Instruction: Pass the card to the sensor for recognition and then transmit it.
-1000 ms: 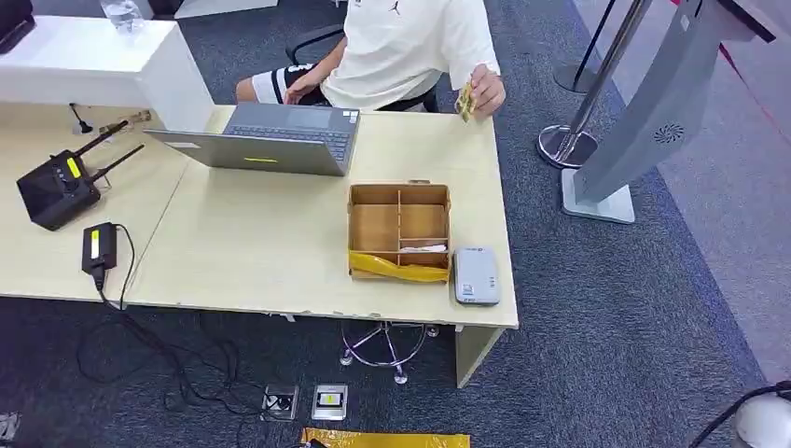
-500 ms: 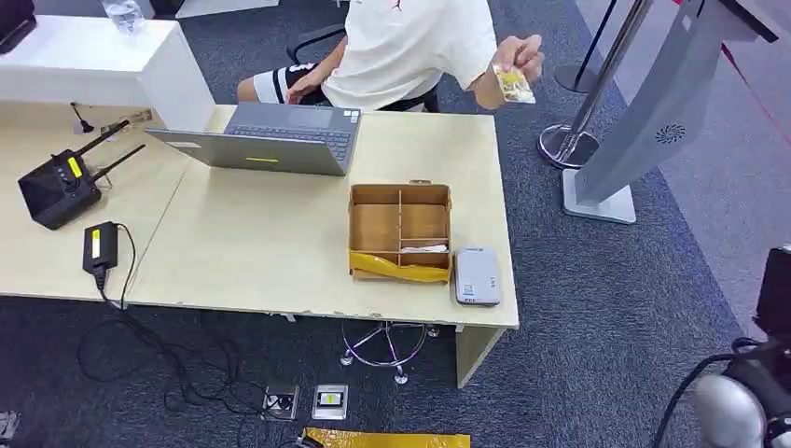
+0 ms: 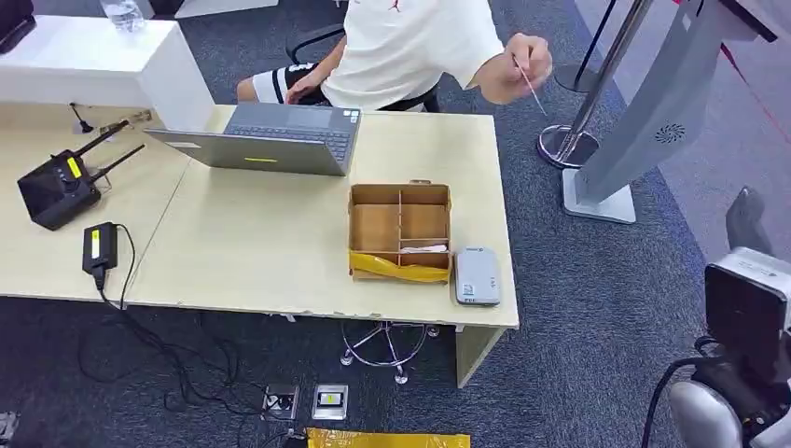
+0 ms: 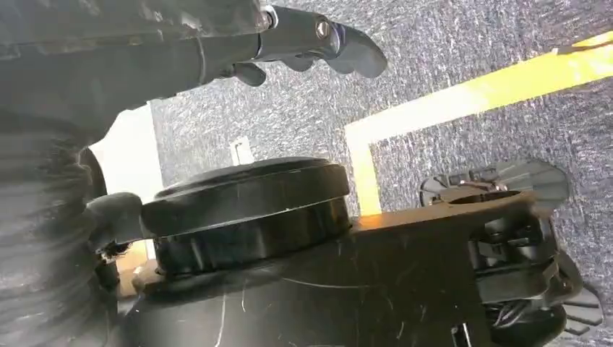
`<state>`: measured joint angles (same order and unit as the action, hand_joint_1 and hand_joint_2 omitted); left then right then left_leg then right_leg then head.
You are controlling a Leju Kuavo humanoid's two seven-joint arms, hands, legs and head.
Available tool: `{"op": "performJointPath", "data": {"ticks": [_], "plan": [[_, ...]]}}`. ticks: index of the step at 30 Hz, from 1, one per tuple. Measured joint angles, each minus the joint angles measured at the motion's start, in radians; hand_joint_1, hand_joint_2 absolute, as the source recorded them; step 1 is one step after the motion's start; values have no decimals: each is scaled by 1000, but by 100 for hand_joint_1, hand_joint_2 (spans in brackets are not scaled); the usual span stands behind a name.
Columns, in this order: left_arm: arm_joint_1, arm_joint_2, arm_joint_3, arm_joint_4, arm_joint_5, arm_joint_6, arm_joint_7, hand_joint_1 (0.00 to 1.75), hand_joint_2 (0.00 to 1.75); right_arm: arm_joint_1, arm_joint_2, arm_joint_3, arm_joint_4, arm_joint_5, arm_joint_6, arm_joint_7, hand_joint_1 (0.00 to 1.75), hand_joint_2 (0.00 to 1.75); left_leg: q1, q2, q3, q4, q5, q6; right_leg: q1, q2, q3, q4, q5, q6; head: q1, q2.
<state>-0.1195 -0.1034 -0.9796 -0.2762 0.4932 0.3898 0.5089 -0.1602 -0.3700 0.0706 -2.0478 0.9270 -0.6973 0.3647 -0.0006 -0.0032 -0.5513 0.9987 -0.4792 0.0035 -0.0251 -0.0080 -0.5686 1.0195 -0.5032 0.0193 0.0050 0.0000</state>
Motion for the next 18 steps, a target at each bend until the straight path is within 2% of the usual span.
{"op": "performJointPath", "data": {"ticks": [8,15,18], "plan": [[2,-2,-3,-1,19,58,-49,0,175,17,-28,33,-29,30,3,27,0,175,0,0,0,0,0,0,0,0,0,0,0,0,0,0],[2,-2,-19,-4,29,28,-74,0,175,-5,-42,118,-39,69,56,26,0,175,0,0,0,0,0,0,0,0,0,0,0,0,0,0],[2,-2,-29,-7,28,8,-89,0,175,-28,-42,171,-39,79,110,18,0,175,1,0,0,0,0,0,0,0,0,0,0,0,0,0]]}}
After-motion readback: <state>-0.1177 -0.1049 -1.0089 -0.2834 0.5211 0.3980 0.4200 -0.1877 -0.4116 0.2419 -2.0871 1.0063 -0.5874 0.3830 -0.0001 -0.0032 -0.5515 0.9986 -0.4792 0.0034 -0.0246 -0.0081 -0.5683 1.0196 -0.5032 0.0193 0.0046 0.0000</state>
